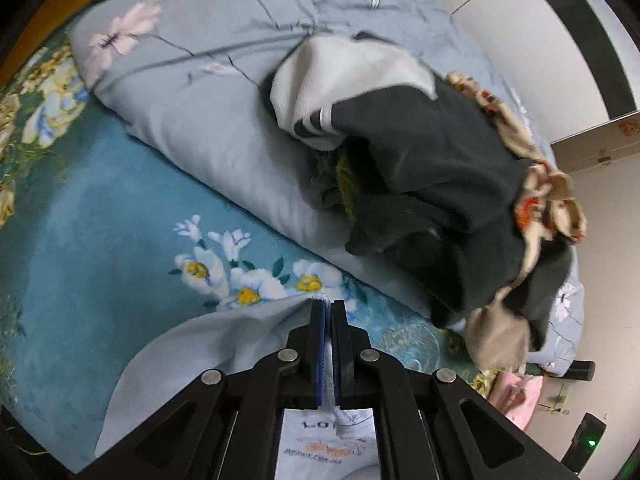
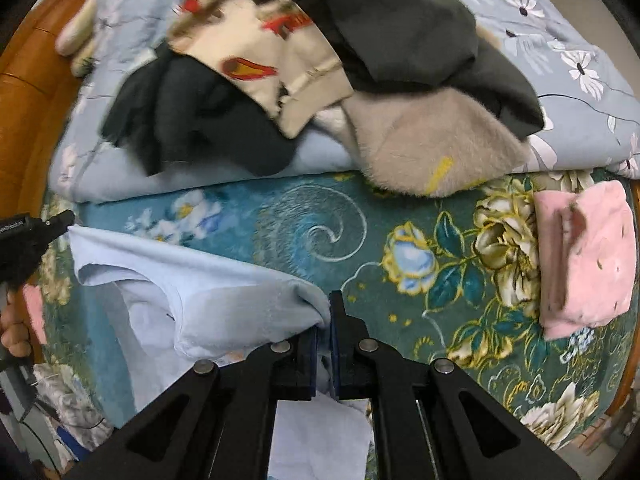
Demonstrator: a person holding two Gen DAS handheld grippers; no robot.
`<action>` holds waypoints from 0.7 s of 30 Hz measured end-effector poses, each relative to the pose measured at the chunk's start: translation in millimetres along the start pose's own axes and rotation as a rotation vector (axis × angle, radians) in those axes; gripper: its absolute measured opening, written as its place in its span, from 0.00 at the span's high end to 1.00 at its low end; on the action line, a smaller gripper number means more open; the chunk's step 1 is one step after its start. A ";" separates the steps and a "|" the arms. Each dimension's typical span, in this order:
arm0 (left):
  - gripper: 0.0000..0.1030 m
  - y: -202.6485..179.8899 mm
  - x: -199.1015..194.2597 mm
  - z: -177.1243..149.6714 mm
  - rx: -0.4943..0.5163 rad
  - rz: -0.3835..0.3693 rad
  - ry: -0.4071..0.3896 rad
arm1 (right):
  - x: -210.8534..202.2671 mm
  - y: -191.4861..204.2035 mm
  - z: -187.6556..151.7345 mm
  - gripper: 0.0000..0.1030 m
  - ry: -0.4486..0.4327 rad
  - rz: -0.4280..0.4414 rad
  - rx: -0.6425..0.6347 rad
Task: Fold clothes
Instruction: 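Lift the light blue shirt out of the pile with both grippers and carry it onto the open sheet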
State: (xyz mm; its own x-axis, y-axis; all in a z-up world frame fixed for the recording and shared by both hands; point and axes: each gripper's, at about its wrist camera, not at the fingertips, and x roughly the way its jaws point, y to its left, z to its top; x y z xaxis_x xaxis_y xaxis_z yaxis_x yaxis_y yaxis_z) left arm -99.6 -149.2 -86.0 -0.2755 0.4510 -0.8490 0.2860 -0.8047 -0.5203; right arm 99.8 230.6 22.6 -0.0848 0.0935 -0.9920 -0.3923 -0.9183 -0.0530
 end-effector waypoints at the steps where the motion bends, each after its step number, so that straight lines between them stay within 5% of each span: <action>1: 0.97 0.2 11.4 3.8 0.001 0.006 0.016 | 9.0 -0.7 7.1 0.95 0.015 -0.014 -0.003; 6: 0.97 2.6 59.4 17.4 0.004 0.038 0.084 | 53.1 -6.2 30.6 0.95 0.092 -0.059 0.010; 16: 0.90 14.7 81.6 18.9 0.007 -0.047 0.160 | 103.6 -8.4 49.3 0.93 0.174 -0.090 0.057; 18: 0.75 18.8 78.7 17.9 0.015 -0.066 0.170 | 104.1 -7.4 50.5 0.86 0.176 -0.096 0.047; 19: 0.62 21.6 73.8 16.7 0.023 -0.075 0.173 | 102.8 -6.6 51.0 0.74 0.172 -0.091 0.039; 20: 0.59 25.4 67.2 16.1 0.032 -0.085 0.166 | 101.4 -5.9 51.4 0.57 0.168 -0.086 0.031; 21: 0.57 29.3 60.6 15.5 0.045 -0.082 0.157 | 100.1 -5.2 51.9 0.50 0.163 -0.081 0.023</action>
State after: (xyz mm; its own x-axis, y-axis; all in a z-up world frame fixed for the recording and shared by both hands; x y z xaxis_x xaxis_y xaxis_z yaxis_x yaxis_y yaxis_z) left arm -122.2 -151.5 -151.3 -0.1486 0.5676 -0.8098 0.2258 -0.7778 -0.5866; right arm 45.9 264.7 -70.4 0.0973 0.1014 -0.9901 -0.4128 -0.9011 -0.1328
